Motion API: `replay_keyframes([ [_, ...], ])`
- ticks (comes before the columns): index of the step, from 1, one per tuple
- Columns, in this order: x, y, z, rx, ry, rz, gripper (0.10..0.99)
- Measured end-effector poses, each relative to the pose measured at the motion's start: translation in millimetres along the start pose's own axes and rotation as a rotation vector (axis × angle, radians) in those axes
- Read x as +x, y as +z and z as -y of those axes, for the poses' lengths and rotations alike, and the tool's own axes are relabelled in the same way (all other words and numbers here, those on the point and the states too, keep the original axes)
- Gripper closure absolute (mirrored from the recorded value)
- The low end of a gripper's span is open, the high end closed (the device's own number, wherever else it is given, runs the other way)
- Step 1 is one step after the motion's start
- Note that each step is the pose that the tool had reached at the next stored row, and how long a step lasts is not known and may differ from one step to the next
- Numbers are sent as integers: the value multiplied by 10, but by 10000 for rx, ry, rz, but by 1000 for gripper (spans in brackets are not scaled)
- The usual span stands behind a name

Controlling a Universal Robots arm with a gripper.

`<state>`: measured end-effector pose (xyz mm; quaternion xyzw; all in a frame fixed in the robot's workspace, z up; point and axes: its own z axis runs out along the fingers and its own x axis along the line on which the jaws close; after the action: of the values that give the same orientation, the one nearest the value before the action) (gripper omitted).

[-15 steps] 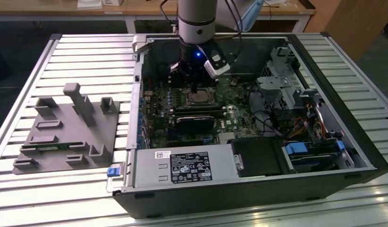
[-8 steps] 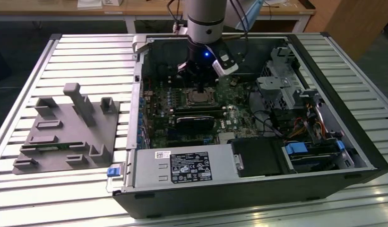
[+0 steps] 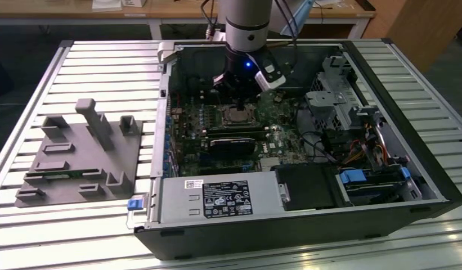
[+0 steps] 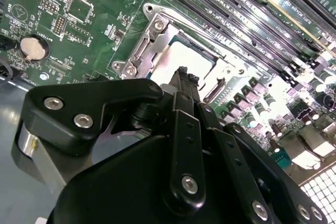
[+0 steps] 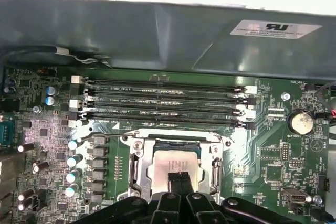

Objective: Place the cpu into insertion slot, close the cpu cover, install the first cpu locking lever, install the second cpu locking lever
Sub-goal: 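Close the cpu cover, then install the first cpu locking lever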

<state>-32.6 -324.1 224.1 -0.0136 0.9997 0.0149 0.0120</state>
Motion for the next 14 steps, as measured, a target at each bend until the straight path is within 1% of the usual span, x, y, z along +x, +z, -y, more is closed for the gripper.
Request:
replay_keyframes([
  [2, -1, -20, 0, 0, 75, 12, 980],
  [9, -3, -126, -4, 5, 249, 73, 980],
  [14, -3, -131, -4, 7, 302, 80, 980],
])
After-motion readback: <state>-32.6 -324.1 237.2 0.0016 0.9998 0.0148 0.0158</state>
